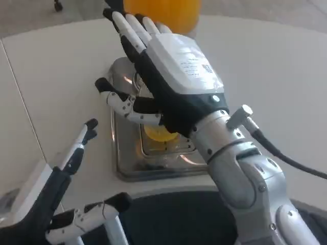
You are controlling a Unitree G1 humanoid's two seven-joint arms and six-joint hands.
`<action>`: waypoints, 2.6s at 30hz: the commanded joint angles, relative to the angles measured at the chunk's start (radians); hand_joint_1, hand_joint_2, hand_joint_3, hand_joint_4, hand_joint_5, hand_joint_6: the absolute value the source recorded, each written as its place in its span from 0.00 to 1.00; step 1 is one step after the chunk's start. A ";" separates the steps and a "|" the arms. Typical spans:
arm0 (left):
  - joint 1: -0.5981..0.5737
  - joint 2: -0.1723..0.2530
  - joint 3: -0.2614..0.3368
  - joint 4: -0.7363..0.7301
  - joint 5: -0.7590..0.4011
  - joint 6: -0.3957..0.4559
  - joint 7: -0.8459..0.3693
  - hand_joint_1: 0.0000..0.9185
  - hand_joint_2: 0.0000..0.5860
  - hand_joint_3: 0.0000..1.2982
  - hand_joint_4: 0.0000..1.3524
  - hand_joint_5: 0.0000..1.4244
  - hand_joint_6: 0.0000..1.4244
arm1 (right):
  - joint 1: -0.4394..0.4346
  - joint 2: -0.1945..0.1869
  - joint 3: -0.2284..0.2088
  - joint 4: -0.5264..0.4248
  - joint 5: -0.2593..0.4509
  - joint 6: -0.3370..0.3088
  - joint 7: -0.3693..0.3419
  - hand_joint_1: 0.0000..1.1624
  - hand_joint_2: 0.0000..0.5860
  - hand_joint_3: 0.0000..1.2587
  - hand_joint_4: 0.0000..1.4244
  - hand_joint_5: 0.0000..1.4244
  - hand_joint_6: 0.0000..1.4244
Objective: Grasp the cup under the faucet to collect the drink, then remove the cup.
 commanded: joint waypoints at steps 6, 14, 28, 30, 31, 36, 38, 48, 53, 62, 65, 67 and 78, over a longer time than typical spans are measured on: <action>-0.063 -0.117 -0.073 -0.062 0.085 0.202 0.026 0.11 0.09 0.00 0.00 0.07 0.19 | 0.048 -0.012 0.018 -0.006 0.030 0.001 0.066 0.35 0.80 0.00 0.00 0.00 0.00; -0.112 -0.193 -0.135 -0.064 0.163 0.298 0.063 0.12 0.09 0.00 0.00 0.07 0.19 | 0.060 -0.018 0.014 -0.035 0.028 0.005 0.084 0.36 0.80 0.00 0.00 0.00 0.00; -0.248 -0.277 -0.244 0.012 0.234 0.395 0.127 0.13 0.08 0.00 0.00 0.08 0.20 | 0.076 -0.033 0.007 -0.081 0.025 0.018 0.115 0.36 0.80 0.00 0.00 0.00 0.00; -0.276 -0.289 -0.257 0.029 0.241 0.408 0.133 0.13 0.08 0.00 0.00 0.08 0.21 | 0.081 -0.035 0.005 -0.092 0.022 0.021 0.117 0.36 0.80 0.00 0.00 0.00 0.00; -0.285 -0.292 -0.263 0.035 0.243 0.413 0.135 0.13 0.08 0.00 0.00 0.08 0.21 | 0.083 -0.036 0.004 -0.096 0.020 0.022 0.117 0.36 0.80 0.00 0.00 0.00 0.00; -0.308 -0.297 -0.281 0.052 0.243 0.424 0.143 0.13 0.09 0.00 0.00 0.08 0.21 | 0.098 -0.037 -0.003 -0.130 0.008 0.028 0.117 0.36 0.80 0.00 0.00 0.00 0.00; -0.311 -0.296 -0.284 0.056 0.241 0.426 0.145 0.13 0.09 0.00 0.00 0.08 0.21 | 0.117 -0.037 -0.008 -0.171 -0.005 0.030 0.111 0.36 0.80 0.00 0.00 0.00 0.00; -0.309 -0.283 -0.279 0.066 0.228 0.422 0.144 0.13 0.09 0.00 0.00 0.08 0.21 | 0.195 -0.032 -0.015 -0.357 -0.070 0.058 0.171 0.40 0.79 0.01 0.00 0.00 0.00; -0.321 -0.278 -0.270 0.078 0.215 0.417 0.143 0.13 0.10 0.00 0.00 0.09 0.21 | 0.251 -0.033 -0.004 -0.473 -0.171 0.092 0.298 0.43 0.78 0.01 0.00 0.00 0.00; -0.330 -0.274 -0.267 0.101 0.201 0.408 0.147 0.13 0.10 0.00 0.00 0.09 0.21 | 0.417 0.013 0.027 -0.670 -0.379 0.084 0.573 0.49 0.74 0.00 0.00 0.00 0.00; -0.336 -0.273 -0.267 0.112 0.197 0.409 0.150 0.13 0.10 0.00 0.00 0.09 0.22 | 0.467 0.037 0.029 -0.713 -0.438 0.053 0.646 0.50 0.74 0.00 0.00 0.00 0.00; -0.343 -0.273 -0.268 0.123 0.194 0.412 0.154 0.13 0.10 0.00 0.00 0.09 0.22 | 0.499 0.054 0.022 -0.735 -0.463 0.031 0.686 0.53 0.74 0.00 0.00 0.00 0.00; -0.371 -0.277 -0.268 0.166 0.186 0.417 0.172 0.13 0.10 0.00 0.00 0.09 0.22 | 0.789 0.088 -0.085 -0.813 -0.515 -0.129 0.612 0.54 0.73 0.00 0.00 0.00 0.00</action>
